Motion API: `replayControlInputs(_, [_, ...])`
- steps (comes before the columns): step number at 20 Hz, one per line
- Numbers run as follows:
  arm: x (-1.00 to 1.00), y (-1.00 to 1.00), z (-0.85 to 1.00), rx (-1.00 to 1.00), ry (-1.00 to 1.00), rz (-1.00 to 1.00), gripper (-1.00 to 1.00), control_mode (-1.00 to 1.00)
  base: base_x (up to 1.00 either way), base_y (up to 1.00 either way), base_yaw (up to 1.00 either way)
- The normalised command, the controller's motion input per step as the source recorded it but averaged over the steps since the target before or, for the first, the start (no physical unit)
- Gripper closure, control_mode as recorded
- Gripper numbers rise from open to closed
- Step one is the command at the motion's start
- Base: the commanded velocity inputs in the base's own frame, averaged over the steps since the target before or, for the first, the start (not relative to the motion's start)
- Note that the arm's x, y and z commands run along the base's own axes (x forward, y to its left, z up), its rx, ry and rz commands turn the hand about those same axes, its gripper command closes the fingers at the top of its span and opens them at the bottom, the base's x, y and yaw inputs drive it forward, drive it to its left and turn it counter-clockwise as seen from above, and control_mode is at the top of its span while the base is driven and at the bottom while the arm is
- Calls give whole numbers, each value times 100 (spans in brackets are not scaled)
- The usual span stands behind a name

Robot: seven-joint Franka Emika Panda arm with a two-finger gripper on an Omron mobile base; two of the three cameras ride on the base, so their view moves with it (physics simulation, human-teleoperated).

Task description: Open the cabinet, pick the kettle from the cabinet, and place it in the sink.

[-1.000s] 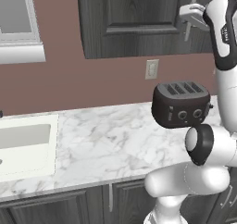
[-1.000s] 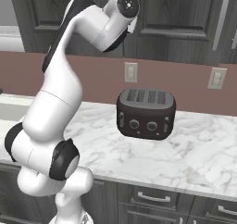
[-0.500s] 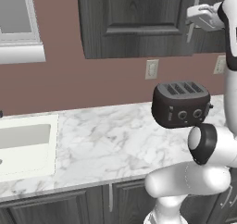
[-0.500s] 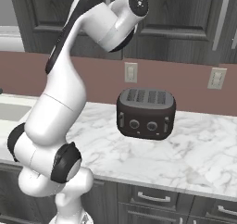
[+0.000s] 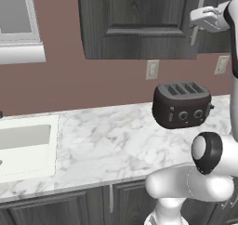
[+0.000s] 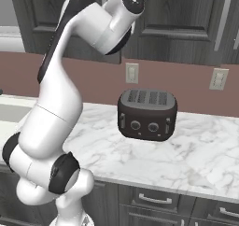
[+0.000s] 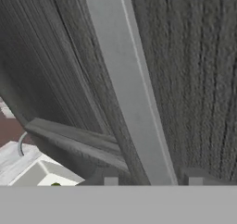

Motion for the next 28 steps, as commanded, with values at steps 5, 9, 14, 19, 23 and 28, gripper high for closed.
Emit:
replayControlInputs(5, [-40,61,0,-7,-1,0,100,-100,0,0,0])
replayControlInputs(9, [-39,62,0,-6,-2,0,100,-100,0,0,0])
replayControlInputs(14, [-37,60,0,-3,-1,0,100,-100,0,0,0])
replayControlInputs(19, [-36,57,0,0,0,0,100,-100,0,0,0])
replayControlInputs(23, [-37,54,0,0,0,0,100,-100,0,0,0])
replayControlInputs(28, [-36,51,0,0,0,0,100,-100,0,0,0])
